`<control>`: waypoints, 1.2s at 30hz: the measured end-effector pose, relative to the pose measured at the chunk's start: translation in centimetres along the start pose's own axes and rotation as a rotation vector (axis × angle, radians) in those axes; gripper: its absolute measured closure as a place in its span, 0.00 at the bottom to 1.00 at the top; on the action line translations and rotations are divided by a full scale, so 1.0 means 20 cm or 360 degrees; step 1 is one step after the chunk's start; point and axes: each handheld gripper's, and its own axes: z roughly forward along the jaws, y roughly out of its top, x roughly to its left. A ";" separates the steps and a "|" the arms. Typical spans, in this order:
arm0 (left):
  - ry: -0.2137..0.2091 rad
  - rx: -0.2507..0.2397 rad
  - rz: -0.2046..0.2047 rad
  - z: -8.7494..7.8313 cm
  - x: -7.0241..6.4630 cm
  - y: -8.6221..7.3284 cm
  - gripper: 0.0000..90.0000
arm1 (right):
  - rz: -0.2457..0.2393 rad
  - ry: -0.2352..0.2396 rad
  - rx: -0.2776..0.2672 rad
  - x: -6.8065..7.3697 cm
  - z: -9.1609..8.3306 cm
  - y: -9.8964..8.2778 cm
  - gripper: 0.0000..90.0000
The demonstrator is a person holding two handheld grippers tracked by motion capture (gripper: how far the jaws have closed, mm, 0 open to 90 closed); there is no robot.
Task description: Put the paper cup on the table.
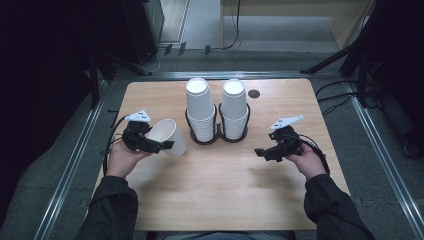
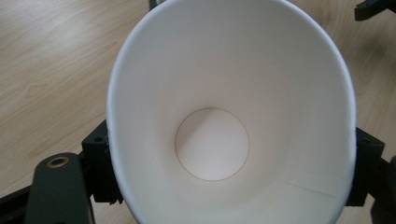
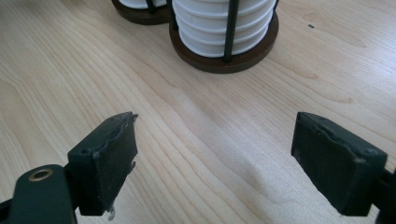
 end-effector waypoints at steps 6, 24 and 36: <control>0.0052 -0.0013 -0.0039 0.00 0.08 -0.02 0.20 | -0.0013 0.0002 0.0005 0.01 -0.01 -0.01 0.16; 0.0303 0.0098 -0.0123 0.00 0.29 -0.05 0.19 | -0.0010 -0.0024 0.0015 0.02 -0.04 -0.06 0.16; 0.0403 0.0179 -0.0097 -0.01 0.35 -0.06 0.18 | 0.0021 -0.0054 0.0018 0.01 -0.07 -0.10 0.16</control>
